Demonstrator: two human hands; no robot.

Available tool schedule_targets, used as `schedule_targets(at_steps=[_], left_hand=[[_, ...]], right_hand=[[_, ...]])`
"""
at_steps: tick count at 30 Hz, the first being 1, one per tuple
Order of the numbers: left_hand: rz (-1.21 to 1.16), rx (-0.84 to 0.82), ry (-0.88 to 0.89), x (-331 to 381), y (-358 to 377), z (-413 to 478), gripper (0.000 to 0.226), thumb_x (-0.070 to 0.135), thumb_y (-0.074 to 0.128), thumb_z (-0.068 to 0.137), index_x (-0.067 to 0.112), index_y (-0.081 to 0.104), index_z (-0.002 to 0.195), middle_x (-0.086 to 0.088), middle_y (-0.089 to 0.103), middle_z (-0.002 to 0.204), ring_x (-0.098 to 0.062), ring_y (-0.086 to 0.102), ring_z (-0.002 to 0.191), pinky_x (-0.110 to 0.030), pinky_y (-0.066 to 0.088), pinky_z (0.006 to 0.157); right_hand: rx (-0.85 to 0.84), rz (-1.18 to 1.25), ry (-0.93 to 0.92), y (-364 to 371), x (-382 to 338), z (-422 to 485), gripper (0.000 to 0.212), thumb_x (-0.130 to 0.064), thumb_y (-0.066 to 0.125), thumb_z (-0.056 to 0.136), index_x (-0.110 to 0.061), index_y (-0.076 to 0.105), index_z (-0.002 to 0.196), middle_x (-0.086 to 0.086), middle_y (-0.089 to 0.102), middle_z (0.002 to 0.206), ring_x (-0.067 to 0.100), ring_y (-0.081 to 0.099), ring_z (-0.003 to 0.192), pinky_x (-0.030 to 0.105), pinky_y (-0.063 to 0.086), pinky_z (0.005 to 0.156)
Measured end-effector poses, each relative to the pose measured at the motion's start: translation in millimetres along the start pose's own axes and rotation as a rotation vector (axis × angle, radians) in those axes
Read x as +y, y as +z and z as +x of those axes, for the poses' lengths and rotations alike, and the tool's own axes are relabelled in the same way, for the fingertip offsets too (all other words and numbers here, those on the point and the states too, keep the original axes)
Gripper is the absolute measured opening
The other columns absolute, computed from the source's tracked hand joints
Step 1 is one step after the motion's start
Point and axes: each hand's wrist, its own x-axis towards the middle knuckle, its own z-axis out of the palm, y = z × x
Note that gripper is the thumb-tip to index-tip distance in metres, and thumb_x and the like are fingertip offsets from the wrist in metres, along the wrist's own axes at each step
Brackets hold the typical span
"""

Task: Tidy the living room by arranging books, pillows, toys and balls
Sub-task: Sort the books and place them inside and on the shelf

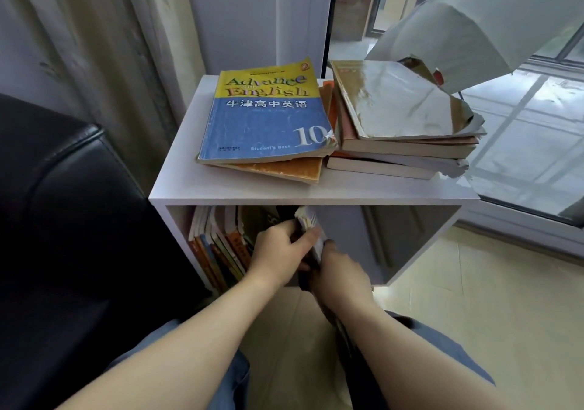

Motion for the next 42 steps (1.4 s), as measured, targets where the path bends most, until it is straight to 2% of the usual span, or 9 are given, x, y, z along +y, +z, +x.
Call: schedule_targets(at_steps=[2,7,11,15,19,28,34,38,42], left_hand=[[-0.013,-0.114,-0.031,1,-8,-1,0.024,0.031,0.054,0.092,0.014,0.062,0.107,-0.003,0.068,0.095,-0.013,0.067,0.076,-0.029,0.057,0.065],[0.531,-0.187,-0.135,-21,-25,2,0.042,0.041,0.031,0.1,0.023,0.043,0.136,-0.007,0.059,0.124,-0.022,0.059,0.104,-0.035,0.05,0.088],[0.679,-0.214,-0.307,-38,-48,7,0.055,0.02,0.034,0.1,0.028,0.011,0.15,-0.009,0.051,0.131,-0.02,0.06,0.095,-0.028,0.05,0.07],[0.711,-0.271,-0.318,-44,-60,5,0.065,0.02,0.035,0.098,0.04,-0.003,0.148,-0.009,0.041,0.143,-0.022,0.058,0.101,-0.028,0.051,0.073],[0.715,-0.281,-0.306,-46,-61,7,0.066,0.023,0.037,0.098,0.04,-0.002,0.148,-0.008,0.042,0.142,-0.023,0.055,0.108,-0.034,0.052,0.088],[0.703,-0.264,-0.319,-43,-55,14,0.064,0.021,0.036,0.098,0.035,0.001,0.149,-0.007,0.043,0.14,-0.023,0.053,0.113,-0.038,0.049,0.093],[0.68,-0.263,-0.332,-53,-60,16,0.058,0.022,0.037,0.095,0.04,0.014,0.145,-0.005,0.053,0.129,-0.024,0.057,0.103,-0.04,0.053,0.087],[0.63,-0.258,-0.342,-56,-60,19,0.061,0.023,0.04,0.093,0.041,0.014,0.145,-0.003,0.052,0.131,-0.023,0.057,0.105,-0.037,0.053,0.088],[0.589,-0.274,-0.339,-54,-60,26,0.061,0.02,0.042,0.093,0.037,0.017,0.146,-0.003,0.053,0.13,-0.021,0.058,0.1,-0.032,0.053,0.084]], right_hand=[[0.016,-0.016,-0.016,-2,1,4,0.031,-0.025,0.049,0.092,-0.013,0.039,0.119,0.01,0.064,0.11,0.032,0.062,0.097,0.031,0.041,0.066],[0.033,-0.034,-0.03,-4,1,7,0.031,-0.02,0.043,0.094,-0.013,0.038,0.124,0.011,0.062,0.113,0.033,0.06,0.098,0.028,0.034,0.064],[0.061,-0.012,-0.007,-3,2,13,0.029,-0.019,0.042,0.093,-0.015,0.038,0.122,0.011,0.061,0.113,0.034,0.059,0.097,0.029,0.035,0.064],[0.083,-0.019,-0.003,-3,4,20,0.032,-0.021,0.044,0.095,-0.016,0.037,0.125,0.012,0.062,0.111,0.033,0.059,0.093,0.027,0.034,0.063],[0.127,0.022,0.113,-10,14,26,0.033,-0.018,0.044,0.095,-0.009,0.04,0.127,0.018,0.061,0.11,0.036,0.058,0.094,0.029,0.034,0.065],[0.164,0.313,0.173,10,1,38,0.038,-0.012,0.047,0.094,-0.009,0.042,0.131,0.02,0.06,0.114,0.038,0.059,0.099,0.03,0.04,0.07],[-0.027,0.202,0.041,31,-9,46,0.04,-0.018,0.05,0.094,-0.016,0.041,0.133,0.014,0.06,0.115,0.027,0.057,0.097,0.03,0.044,0.075],[-0.023,0.179,0.011,33,-14,54,0.04,-0.017,0.047,0.094,-0.016,0.041,0.133,0.017,0.06,0.115,0.035,0.058,0.101,0.039,0.049,0.083],[-0.007,0.167,-0.044,45,-29,63,0.044,-0.015,0.048,0.094,-0.013,0.039,0.137,0.016,0.061,0.116,0.034,0.059,0.103,0.036,0.048,0.083]])
